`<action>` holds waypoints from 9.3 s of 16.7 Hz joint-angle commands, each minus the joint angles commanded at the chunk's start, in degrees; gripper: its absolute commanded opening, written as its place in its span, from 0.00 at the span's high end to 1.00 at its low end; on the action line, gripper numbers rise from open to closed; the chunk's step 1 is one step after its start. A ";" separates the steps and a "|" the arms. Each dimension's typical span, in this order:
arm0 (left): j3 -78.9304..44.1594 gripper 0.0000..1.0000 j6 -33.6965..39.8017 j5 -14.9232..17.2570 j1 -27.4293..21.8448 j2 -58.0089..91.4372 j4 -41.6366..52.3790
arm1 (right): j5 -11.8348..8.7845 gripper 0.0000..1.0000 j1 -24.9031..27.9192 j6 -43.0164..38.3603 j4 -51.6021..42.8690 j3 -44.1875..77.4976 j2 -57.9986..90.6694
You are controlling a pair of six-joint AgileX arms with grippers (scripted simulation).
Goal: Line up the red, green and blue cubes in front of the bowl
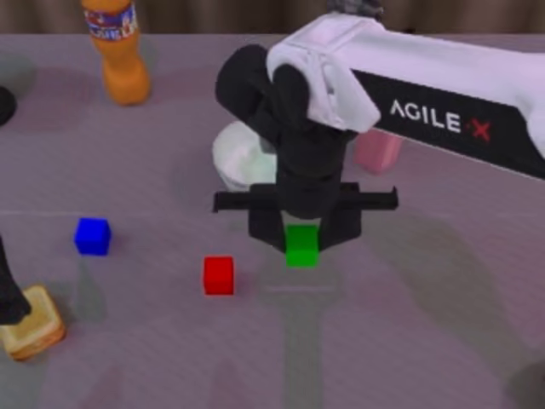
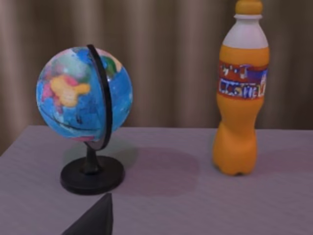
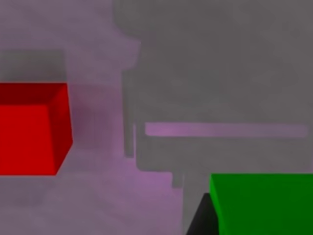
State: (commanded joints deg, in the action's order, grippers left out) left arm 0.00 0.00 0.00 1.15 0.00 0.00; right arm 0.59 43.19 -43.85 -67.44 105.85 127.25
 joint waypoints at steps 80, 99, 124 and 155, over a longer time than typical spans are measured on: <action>-84.99 0.00 5.20 0.08 -9.89 113.57 61.41 | -0.59 0.00 -42.62 43.85 67.44 -105.86 -127.25; -75.57 0.23 5.01 0.13 -9.80 120.38 45.18 | -0.59 0.00 -42.62 43.85 67.44 -105.86 -127.25; -81.28 1.00 5.07 -0.02 -9.07 115.93 54.45 | -0.59 0.00 -42.62 43.85 67.44 -105.86 -127.25; -145.84 1.00 50.79 -0.63 -52.43 147.24 87.78 | -0.59 0.00 -42.62 43.85 67.44 -105.86 -127.25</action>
State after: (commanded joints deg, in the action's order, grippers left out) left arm -145.83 50.79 -0.64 -51.29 147.24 87.79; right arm 0.00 0.57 0.00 0.00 0.00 0.00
